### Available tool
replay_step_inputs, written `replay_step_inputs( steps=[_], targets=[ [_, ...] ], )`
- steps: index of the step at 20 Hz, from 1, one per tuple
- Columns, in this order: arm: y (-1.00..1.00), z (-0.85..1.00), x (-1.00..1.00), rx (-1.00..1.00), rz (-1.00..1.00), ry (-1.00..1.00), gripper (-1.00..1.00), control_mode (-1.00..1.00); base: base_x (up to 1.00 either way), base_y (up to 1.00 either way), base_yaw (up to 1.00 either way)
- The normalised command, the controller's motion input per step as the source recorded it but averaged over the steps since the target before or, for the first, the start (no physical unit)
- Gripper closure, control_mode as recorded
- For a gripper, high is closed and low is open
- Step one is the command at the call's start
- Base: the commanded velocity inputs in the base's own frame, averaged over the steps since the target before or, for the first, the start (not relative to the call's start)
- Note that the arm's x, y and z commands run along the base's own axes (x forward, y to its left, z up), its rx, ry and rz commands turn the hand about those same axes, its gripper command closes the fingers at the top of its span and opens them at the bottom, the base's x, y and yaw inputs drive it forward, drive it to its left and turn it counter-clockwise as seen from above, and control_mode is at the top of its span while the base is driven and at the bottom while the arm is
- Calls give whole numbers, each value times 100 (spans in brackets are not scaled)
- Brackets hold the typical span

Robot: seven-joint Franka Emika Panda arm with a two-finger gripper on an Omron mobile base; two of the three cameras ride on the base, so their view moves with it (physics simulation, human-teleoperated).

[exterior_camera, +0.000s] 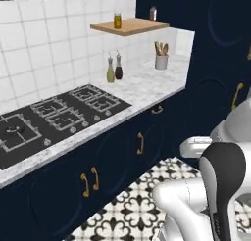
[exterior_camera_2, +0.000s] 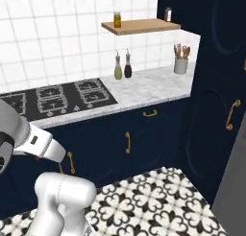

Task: Take the strawberry from the fridge and place it on top of the pancake, located on the dining counter.

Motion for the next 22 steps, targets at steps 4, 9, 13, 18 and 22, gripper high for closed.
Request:
replay_step_inputs(
  steps=[4, 9, 13, 18, 22],
  targets=[
    [0, 0, 0, 0, 0, 0, 100, 100, -37, 75, 82],
    [0, 0, 0, 0, 0, 0, 100, 100, -38, 92, 62],
    [0, 0, 0, 0, 0, 0, 100, 100, -25, 100, 39],
    [0, 0, 0, 0, 0, 0, 100, 100, -25, 78, 20],
    [0, 0, 0, 0, 0, 0, 100, 100, -33, 63, -5]
  ],
)
